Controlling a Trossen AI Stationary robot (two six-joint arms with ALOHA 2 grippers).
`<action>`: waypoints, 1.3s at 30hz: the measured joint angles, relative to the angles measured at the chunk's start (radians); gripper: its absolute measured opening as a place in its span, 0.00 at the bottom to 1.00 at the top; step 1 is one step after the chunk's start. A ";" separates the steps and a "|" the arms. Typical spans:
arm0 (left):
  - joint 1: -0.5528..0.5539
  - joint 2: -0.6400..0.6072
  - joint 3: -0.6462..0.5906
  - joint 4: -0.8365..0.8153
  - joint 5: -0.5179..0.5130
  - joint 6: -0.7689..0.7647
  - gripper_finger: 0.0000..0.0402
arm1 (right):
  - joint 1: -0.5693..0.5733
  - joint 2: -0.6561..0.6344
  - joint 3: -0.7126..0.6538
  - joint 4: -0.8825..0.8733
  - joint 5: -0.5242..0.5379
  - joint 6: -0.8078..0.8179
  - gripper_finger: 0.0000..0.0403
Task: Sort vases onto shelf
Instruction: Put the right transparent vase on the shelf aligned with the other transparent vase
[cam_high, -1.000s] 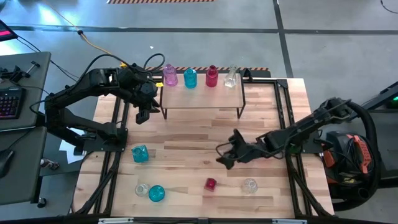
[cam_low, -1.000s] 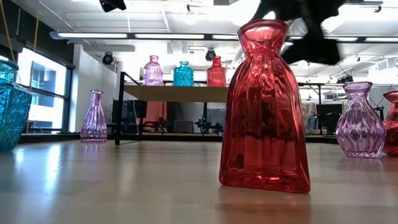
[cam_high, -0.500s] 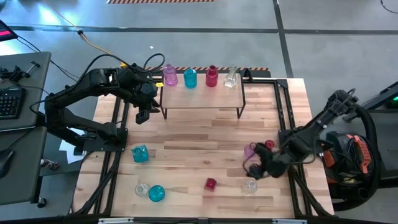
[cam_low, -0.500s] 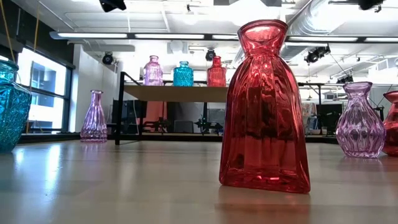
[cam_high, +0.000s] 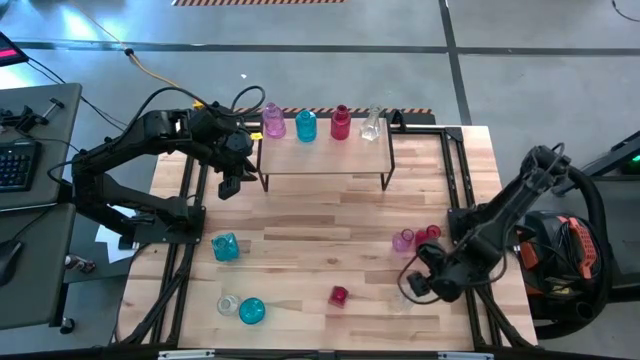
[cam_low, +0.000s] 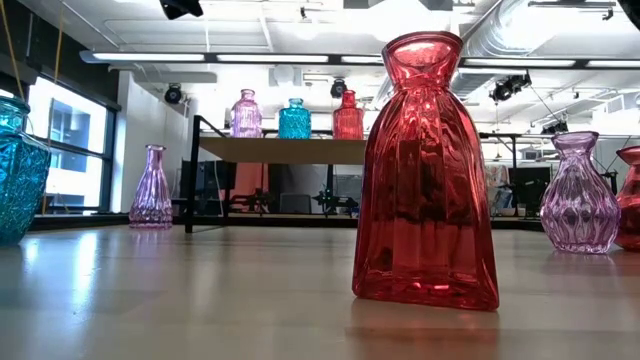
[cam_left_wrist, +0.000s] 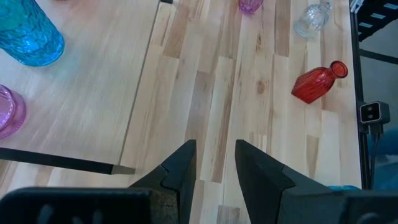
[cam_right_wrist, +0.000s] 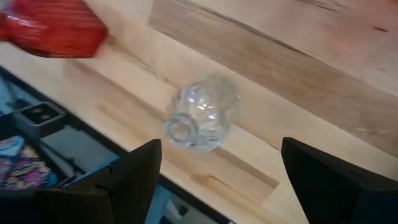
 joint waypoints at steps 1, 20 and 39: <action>0.000 0.000 0.000 0.000 0.000 0.000 0.26 | 0.000 0.013 0.000 0.000 -0.013 0.000 0.77; 0.000 0.000 0.000 0.000 0.000 0.000 0.26 | -0.006 0.150 0.000 0.090 -0.052 -0.001 0.77; 0.000 0.000 0.000 0.000 0.000 0.000 0.26 | -0.045 0.206 0.000 0.098 -0.073 -0.001 0.64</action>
